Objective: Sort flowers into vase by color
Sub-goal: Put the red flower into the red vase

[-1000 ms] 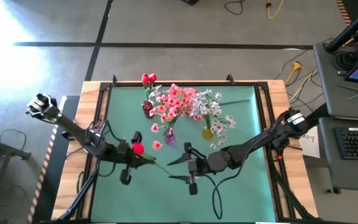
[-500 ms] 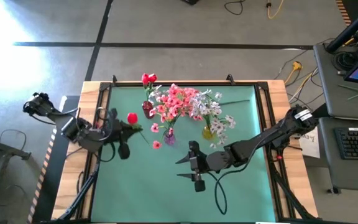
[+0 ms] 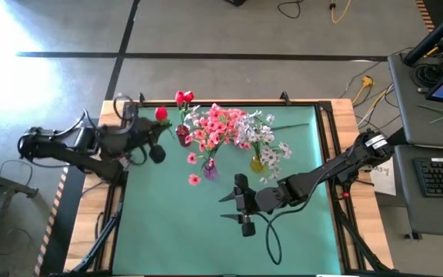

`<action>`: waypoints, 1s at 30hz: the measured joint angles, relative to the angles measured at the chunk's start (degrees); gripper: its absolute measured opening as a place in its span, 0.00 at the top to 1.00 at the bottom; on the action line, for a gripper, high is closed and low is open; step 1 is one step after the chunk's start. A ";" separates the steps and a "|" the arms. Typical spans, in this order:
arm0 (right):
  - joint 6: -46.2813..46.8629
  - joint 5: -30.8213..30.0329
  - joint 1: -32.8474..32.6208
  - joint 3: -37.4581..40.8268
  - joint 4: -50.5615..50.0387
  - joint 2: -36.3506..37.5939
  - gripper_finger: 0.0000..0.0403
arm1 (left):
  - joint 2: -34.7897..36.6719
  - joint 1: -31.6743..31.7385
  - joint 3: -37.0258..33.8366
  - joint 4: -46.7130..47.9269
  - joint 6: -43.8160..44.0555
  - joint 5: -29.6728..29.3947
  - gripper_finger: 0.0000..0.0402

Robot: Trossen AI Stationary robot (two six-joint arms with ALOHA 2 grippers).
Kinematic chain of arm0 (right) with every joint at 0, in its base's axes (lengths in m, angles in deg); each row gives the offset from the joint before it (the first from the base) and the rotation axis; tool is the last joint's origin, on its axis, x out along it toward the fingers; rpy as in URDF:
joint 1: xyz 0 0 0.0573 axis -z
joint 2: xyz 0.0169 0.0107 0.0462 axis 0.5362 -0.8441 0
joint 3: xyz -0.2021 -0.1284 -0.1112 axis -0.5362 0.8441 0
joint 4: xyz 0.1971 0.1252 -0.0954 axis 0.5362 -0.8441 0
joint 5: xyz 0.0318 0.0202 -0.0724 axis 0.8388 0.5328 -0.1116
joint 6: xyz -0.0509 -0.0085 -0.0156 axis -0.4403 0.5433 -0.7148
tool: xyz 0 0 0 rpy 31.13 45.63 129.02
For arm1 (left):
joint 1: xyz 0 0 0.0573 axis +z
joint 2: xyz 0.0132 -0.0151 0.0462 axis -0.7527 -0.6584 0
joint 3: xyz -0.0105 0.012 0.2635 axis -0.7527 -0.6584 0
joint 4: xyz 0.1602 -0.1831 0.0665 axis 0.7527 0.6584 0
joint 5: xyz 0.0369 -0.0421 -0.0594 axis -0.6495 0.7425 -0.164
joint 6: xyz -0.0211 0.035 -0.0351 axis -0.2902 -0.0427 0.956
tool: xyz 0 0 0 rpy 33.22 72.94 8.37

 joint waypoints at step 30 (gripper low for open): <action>-4.57 -0.20 7.61 0.00 -6.85 0.39 0.49 | 1.75 34.25 -0.19 -4.57 -3.31 37.94 1.00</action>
